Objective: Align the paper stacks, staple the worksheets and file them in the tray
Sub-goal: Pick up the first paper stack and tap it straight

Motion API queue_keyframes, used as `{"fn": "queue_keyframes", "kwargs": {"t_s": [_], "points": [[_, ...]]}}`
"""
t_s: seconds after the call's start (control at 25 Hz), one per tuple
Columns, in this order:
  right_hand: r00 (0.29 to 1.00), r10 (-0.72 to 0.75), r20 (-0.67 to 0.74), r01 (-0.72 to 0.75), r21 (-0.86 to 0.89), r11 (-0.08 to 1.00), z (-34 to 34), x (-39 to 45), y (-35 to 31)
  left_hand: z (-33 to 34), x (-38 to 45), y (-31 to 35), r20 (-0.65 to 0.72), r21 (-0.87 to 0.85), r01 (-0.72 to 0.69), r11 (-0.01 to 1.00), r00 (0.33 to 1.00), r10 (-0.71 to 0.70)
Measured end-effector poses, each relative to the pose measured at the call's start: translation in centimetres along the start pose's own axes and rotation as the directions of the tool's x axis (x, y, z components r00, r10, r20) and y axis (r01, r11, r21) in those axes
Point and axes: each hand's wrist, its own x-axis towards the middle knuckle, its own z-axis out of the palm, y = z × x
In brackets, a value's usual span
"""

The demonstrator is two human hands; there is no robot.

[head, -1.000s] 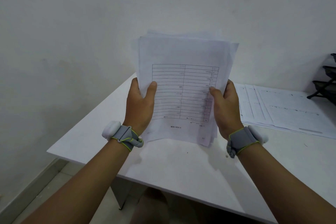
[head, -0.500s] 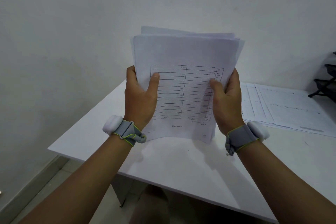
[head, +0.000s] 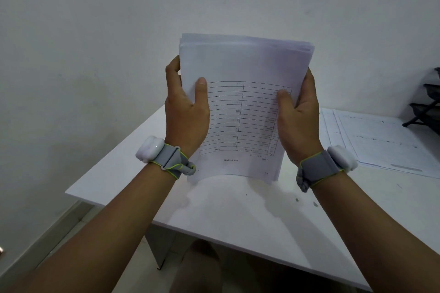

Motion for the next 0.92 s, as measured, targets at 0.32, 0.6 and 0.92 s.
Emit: {"fn": "queue_keyframes", "kwargs": {"t_s": [0.32, 0.6, 0.92], "points": [[0.964, 0.257, 0.066, -0.261, 0.059, 0.964, -0.9, -3.0, 4.0, -1.0, -3.1, -4.1, 0.018, 0.008, 0.251, 0.968, 0.968, -0.251], [0.885, 0.440, 0.154, -0.447, 0.010, 0.894, -0.9, -6.9, 7.6, -0.9, -8.0, -7.4, 0.133, 0.037, 0.478, 0.878, 0.868, -0.478], [0.895, 0.427, 0.128, -0.437, 0.063, 0.897, -0.3, -7.1, 7.4, -1.6, -7.9, -7.3, 0.095, -0.072, 0.470, 0.880, 0.881, -0.463]]}}
